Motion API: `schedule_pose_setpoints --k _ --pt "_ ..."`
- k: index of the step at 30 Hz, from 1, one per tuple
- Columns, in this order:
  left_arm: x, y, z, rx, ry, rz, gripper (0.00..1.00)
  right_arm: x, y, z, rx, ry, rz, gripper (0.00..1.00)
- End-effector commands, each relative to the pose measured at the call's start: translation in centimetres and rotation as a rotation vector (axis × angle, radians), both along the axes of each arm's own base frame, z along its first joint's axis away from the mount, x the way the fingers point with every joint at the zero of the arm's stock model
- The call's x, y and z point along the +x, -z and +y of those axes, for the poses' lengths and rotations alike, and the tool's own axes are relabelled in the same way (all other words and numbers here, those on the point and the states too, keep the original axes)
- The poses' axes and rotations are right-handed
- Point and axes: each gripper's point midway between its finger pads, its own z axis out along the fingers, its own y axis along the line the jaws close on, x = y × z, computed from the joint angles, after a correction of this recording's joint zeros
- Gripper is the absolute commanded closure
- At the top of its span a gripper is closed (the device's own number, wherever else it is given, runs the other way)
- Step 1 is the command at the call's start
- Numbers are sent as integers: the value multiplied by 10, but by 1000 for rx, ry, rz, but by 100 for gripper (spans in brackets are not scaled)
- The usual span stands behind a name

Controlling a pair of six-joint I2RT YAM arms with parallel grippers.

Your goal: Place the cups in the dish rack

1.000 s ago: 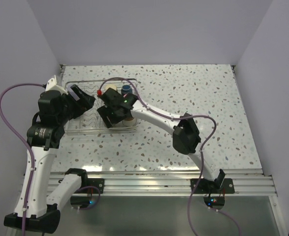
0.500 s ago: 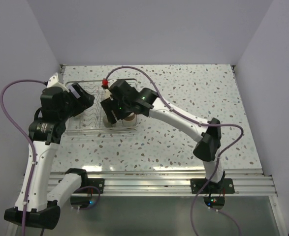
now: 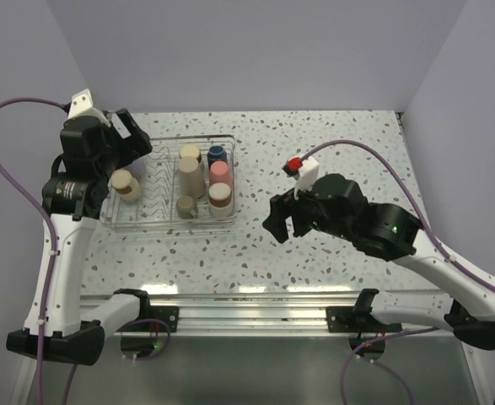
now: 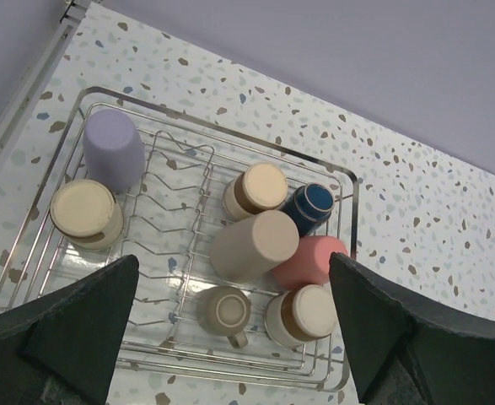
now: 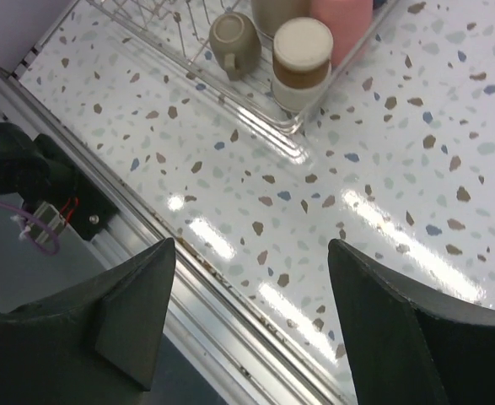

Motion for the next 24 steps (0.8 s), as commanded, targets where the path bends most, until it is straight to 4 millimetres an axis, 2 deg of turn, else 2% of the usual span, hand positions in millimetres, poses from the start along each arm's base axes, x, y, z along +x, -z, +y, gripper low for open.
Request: schedule_pose_setpoints --k 1,2,3,5,10,12,13,15,16,18,19,20,21,22,23,24 --pt "13 -15 10 54 -35 -43 2 -6 13 -21 39 83 20 23" --pt "16 -14 10 45 -38 -46 0 -11 8 -30 78 98 22 23" --pt "22 -15 10 42 -44 -52 0 -15 15 -35 74 104 35 22" --pt "29 -18 12 39 -62 -64 0 -23 16 -46 99 114 49 22" --pt "34 -16 20 71 -95 -61 0 -35 14 -67 132 140 62 20" --pt "30 -5 24 91 -111 -38 0 -40 12 -77 145 147 57 19" --pt "29 9 25 112 -104 -6 0 -42 11 -81 151 155 58 18" --pt "21 18 30 136 -116 9 0 -45 15 -89 147 167 64 14" --pt "17 38 31 155 -109 51 0 -48 11 -95 168 177 58 11" --pt "5 44 33 163 -113 33 0 -50 13 -99 179 180 56 9" --pt "0 72 34 183 -102 80 0 -53 11 -103 196 175 48 7" --pt "-7 64 35 176 -110 10 0 -54 13 -104 196 173 50 6" --pt "-12 70 36 175 -114 -5 0 -57 15 -105 194 161 54 6" --pt "-19 99 36 176 -113 30 0 -61 12 -109 209 152 42 5" --pt "-27 87 41 162 -145 -59 0 -62 13 -111 210 147 39 4" --pt "-32 93 44 163 -162 -78 0 -65 12 -112 219 133 35 3"
